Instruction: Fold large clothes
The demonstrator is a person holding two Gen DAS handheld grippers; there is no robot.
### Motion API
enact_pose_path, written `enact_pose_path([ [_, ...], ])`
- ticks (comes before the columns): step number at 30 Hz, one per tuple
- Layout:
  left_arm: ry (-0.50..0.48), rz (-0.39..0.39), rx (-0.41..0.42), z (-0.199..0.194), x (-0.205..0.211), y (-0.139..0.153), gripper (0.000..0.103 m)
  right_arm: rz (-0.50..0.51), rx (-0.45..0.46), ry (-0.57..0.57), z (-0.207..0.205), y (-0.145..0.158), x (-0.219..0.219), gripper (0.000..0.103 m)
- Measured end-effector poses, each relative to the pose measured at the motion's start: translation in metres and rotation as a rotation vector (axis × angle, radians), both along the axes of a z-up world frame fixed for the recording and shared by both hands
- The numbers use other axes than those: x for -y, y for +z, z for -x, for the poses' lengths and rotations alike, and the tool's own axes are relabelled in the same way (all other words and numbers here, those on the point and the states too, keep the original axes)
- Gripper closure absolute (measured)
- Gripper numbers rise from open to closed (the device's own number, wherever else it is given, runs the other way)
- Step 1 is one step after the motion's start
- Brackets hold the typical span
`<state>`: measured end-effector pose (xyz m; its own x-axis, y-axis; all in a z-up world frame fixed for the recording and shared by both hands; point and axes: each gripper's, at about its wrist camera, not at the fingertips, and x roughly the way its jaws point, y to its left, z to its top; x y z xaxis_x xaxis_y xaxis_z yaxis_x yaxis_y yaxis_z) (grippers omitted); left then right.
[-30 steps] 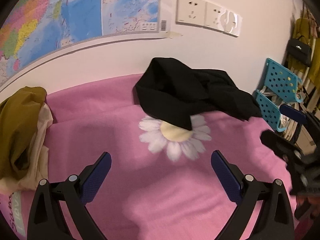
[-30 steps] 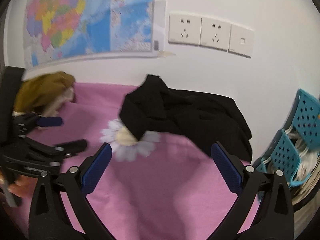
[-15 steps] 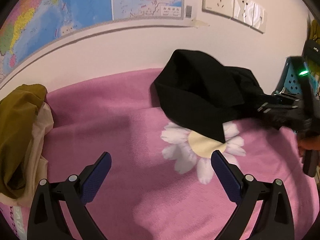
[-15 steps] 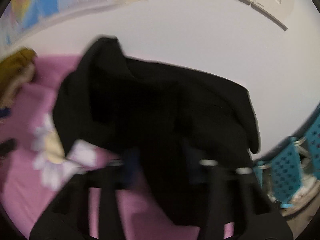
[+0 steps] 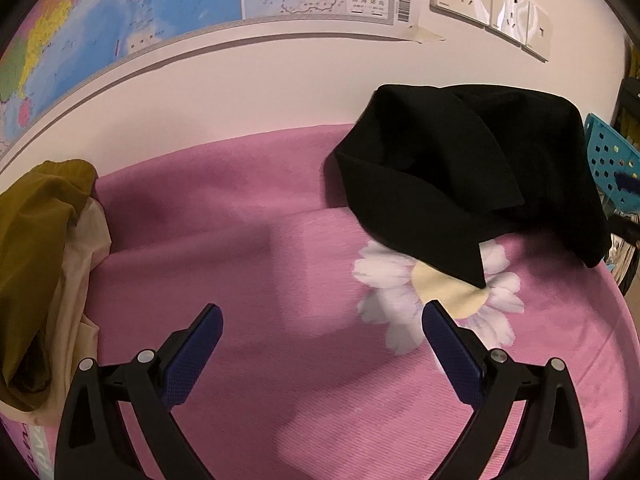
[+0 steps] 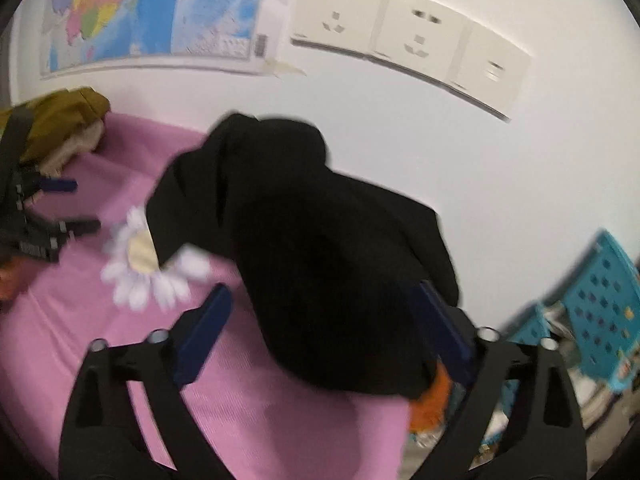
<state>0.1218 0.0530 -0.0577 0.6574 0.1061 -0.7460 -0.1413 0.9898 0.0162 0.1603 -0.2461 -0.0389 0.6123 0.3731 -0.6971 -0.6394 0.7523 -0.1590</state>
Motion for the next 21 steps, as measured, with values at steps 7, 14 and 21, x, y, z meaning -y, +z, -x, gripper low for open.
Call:
enact_pose_path([
  [7,0.007,-0.015,-0.013,-0.004,-0.003,-0.008,0.007,-0.133,-0.197,0.086,-0.063,-0.017,-0.070,0.042],
  [14,-0.015,-0.006,0.011,-0.009,-0.015,-0.007,0.007,-0.254,-0.023,0.070,-0.047,0.070,-0.037,0.097],
  [21,-0.207,0.050,0.134,-0.030,0.005,0.013,0.007,-0.342,0.111,-0.092,-0.037,0.154,0.055,0.097],
])
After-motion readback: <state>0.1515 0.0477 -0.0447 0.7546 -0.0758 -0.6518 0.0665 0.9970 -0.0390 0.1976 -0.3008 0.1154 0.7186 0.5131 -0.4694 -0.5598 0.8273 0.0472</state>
